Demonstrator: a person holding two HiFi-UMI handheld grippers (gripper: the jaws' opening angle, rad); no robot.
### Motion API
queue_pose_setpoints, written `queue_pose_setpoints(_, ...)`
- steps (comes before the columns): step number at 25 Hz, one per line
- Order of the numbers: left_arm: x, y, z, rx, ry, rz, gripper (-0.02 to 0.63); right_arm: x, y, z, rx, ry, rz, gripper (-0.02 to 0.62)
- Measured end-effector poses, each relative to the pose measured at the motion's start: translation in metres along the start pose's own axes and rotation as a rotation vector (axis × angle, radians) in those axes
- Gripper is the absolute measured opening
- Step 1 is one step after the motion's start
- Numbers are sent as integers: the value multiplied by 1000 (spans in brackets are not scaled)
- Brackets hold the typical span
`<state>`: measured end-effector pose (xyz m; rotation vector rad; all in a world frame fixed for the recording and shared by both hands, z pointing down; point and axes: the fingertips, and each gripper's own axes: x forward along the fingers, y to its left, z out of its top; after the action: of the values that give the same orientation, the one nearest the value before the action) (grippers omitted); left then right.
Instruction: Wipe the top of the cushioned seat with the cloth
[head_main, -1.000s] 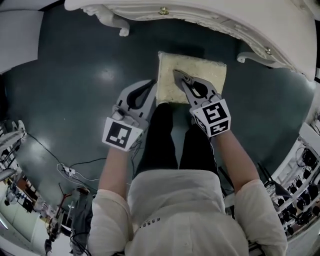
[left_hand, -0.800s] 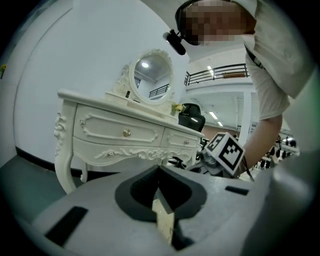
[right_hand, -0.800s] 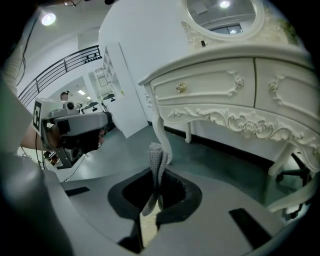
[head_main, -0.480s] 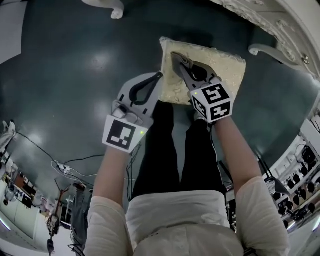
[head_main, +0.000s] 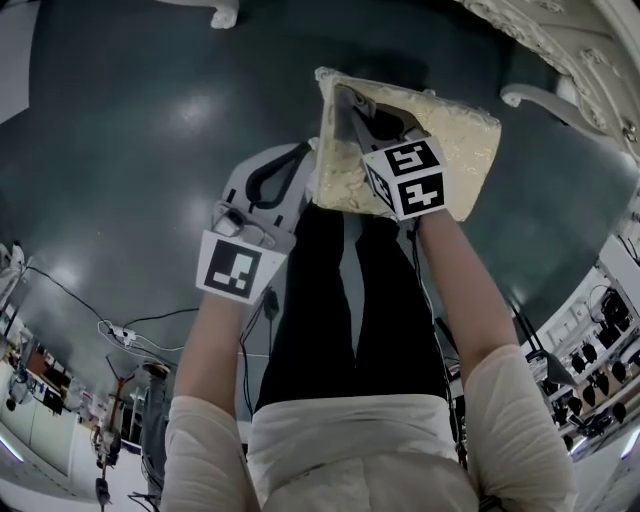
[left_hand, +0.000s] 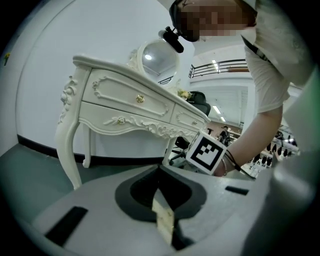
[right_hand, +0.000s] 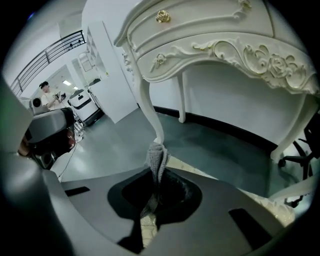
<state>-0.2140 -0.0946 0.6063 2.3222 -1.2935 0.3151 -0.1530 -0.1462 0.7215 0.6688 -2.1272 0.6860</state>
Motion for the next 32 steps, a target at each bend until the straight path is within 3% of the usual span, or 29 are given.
queue_pose_setpoints(6, 8, 4, 11, -15, -21, 53, 3, 0, -7, -3, -9, 37, 12, 31)
queue_pose_setpoints(14, 21, -21, 25, 6, -32, 84, 3, -17, -35, -19, -17, 50, 23, 31)
queue_pose_setpoints(32, 71, -94, 20, 41, -3, 54, 3, -69, -111, -66, 51, 58, -33, 31)
